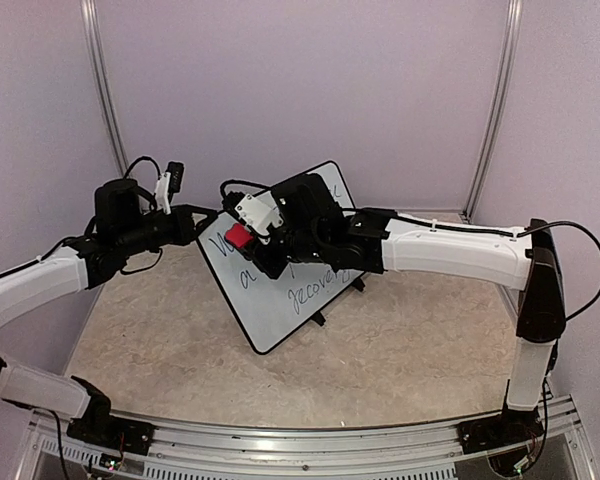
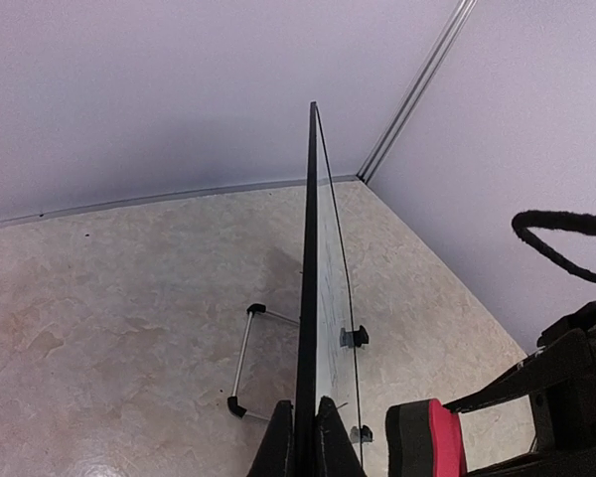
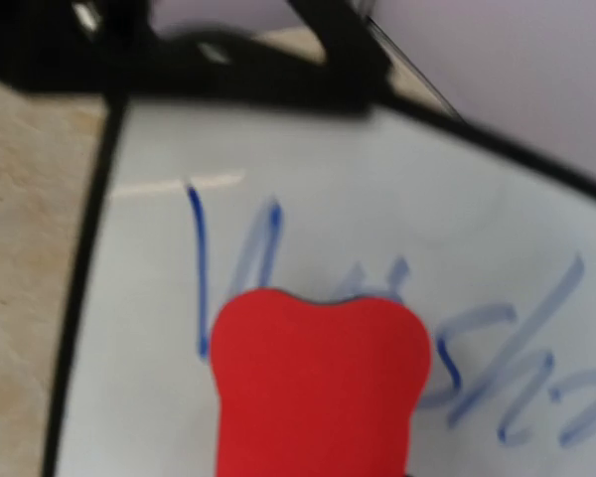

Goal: Erase the whiteboard

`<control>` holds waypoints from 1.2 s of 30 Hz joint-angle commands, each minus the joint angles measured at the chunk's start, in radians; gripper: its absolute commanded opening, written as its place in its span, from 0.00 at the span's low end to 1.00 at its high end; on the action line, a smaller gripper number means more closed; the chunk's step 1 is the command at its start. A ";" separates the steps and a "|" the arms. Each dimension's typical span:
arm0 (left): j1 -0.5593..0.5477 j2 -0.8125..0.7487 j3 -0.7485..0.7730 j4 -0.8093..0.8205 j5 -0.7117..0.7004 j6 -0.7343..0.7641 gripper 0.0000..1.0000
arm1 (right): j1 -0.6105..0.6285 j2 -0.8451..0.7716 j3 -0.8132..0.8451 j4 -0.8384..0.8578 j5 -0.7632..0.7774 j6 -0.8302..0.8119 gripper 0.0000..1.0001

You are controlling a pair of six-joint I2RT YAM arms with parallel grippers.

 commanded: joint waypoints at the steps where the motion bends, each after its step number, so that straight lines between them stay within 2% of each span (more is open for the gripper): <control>1: -0.024 -0.032 -0.026 0.063 -0.055 0.052 0.00 | 0.027 0.026 0.085 -0.018 -0.042 -0.044 0.33; 7: -0.035 -0.026 -0.055 0.098 -0.072 0.044 0.00 | 0.041 0.077 0.181 -0.088 -0.040 -0.053 0.33; 20: -0.040 -0.087 -0.081 0.135 -0.068 0.063 0.00 | 0.055 0.138 0.221 -0.135 -0.003 -0.049 0.33; 21: -0.040 -0.087 -0.081 0.136 -0.064 0.063 0.06 | 0.056 0.145 0.227 -0.141 0.003 -0.049 0.33; 23: -0.041 -0.084 -0.078 0.137 -0.049 0.063 0.10 | 0.056 0.160 0.232 -0.150 0.015 -0.048 0.33; 24: -0.041 -0.083 -0.079 0.139 -0.045 0.063 0.02 | 0.056 0.164 0.230 -0.154 0.021 -0.045 0.33; 25: -0.041 -0.082 -0.080 0.139 -0.047 0.060 0.00 | 0.055 0.168 0.229 -0.154 0.027 -0.043 0.32; 31: -0.040 -0.085 -0.083 0.140 -0.061 0.053 0.00 | 0.056 0.154 0.185 -0.119 0.061 -0.027 0.32; 36: -0.040 -0.077 -0.081 0.146 -0.046 0.048 0.00 | 0.056 0.160 0.223 -0.101 0.087 -0.030 0.32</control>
